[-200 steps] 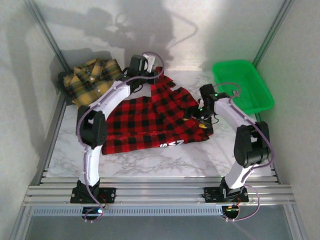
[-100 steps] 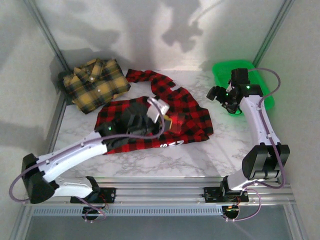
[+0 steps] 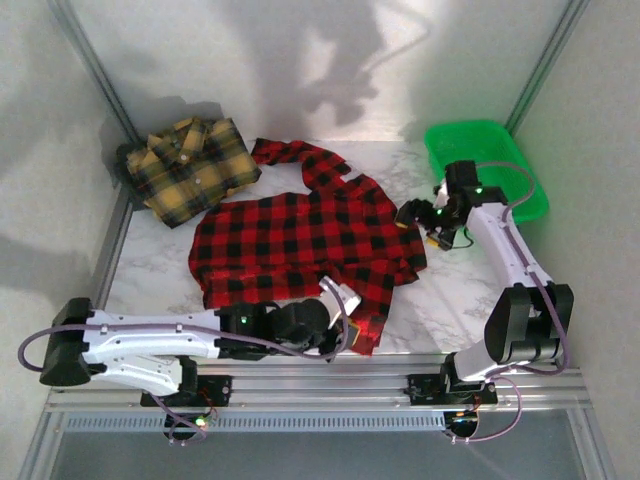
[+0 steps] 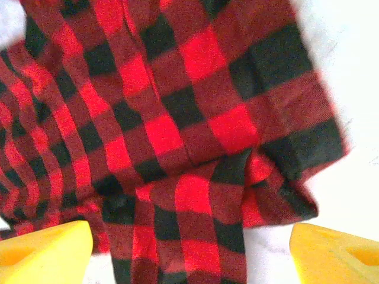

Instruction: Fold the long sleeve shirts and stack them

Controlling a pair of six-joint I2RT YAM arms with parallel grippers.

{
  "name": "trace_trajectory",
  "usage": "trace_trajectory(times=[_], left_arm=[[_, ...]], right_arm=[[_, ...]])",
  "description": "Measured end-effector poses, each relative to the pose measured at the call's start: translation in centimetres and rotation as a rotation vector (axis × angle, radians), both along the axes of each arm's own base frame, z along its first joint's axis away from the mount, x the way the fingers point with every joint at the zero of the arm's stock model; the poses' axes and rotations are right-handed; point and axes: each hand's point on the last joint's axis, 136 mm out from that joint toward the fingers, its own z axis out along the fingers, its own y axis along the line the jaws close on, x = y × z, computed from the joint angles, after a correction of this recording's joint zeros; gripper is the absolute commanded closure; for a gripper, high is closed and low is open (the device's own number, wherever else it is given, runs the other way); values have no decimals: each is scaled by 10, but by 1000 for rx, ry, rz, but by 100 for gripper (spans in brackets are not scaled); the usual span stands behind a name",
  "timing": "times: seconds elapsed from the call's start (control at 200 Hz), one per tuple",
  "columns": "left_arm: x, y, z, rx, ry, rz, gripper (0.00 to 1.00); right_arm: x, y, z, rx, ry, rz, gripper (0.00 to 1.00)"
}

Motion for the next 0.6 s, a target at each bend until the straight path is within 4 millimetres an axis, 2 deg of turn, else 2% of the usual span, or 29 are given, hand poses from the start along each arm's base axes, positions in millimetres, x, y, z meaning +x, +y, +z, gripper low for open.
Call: trace_trajectory(times=[0.115,0.2,0.41,0.601], left_arm=[[2,27,-49,107,40,80,85],[5,44,-69,174,42,126,85],[17,58,-74,228,-13,192,86],[23,68,-76,263,-41,228,86]], right_arm=[[-22,27,-22,27,56,81,17],[-35,45,-34,45,82,129,18],[-49,75,-45,62,104,196,28],[-46,92,-71,67,155,180,55]])
